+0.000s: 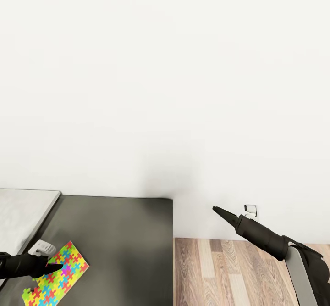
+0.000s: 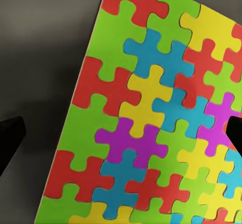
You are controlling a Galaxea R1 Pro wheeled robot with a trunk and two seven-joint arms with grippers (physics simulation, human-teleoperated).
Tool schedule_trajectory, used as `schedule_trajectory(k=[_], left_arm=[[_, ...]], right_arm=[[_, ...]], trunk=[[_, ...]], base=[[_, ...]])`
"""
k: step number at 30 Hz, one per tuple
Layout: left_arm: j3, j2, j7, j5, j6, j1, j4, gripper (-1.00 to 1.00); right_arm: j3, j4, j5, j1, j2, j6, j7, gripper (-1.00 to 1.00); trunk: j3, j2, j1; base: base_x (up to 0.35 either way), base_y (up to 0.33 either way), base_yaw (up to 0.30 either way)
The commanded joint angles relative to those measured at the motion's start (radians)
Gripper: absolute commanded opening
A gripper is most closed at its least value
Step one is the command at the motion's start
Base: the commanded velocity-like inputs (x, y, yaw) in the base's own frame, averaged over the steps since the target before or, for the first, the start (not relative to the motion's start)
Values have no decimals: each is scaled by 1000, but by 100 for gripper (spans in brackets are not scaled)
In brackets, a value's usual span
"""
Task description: Put all the toys in the child's room - the three board games (two on the bed and one on the table), the two jigsaw puzzles on the table, and the tennis ball on the table - inside the toy box on the table in the child's room.
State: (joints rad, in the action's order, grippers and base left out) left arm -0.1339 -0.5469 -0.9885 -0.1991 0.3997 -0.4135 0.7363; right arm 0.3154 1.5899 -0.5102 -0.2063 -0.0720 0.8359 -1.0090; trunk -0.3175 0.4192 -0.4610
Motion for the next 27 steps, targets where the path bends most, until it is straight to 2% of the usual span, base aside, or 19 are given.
schedule_trajectory(k=[1, 10, 18, 27], left_arm=[[-4, 1, -7, -6, 9, -1, 2, 100], [-3, 3, -7, -6, 9, -1, 2, 100], [-1, 5, -7, -6, 9, -1, 2, 100], [-1, 6, -8, -6, -4, -1, 2, 100]], right_arm=[[1, 0, -2, -1, 0, 5, -2, 100], [1, 0, -2, -1, 0, 6, -2, 100], [1, 0, -2, -1, 0, 6, -2, 100], [2, 0, -2, -1, -2, 6, -2, 100]], trunk=[[-2, 2, 0], [-4, 2, 0], [-4, 2, 0], [-4, 2, 0]], base=[[0, 0, 0], [0, -6, 0], [0, -171, 0], [0, -26, 0]])
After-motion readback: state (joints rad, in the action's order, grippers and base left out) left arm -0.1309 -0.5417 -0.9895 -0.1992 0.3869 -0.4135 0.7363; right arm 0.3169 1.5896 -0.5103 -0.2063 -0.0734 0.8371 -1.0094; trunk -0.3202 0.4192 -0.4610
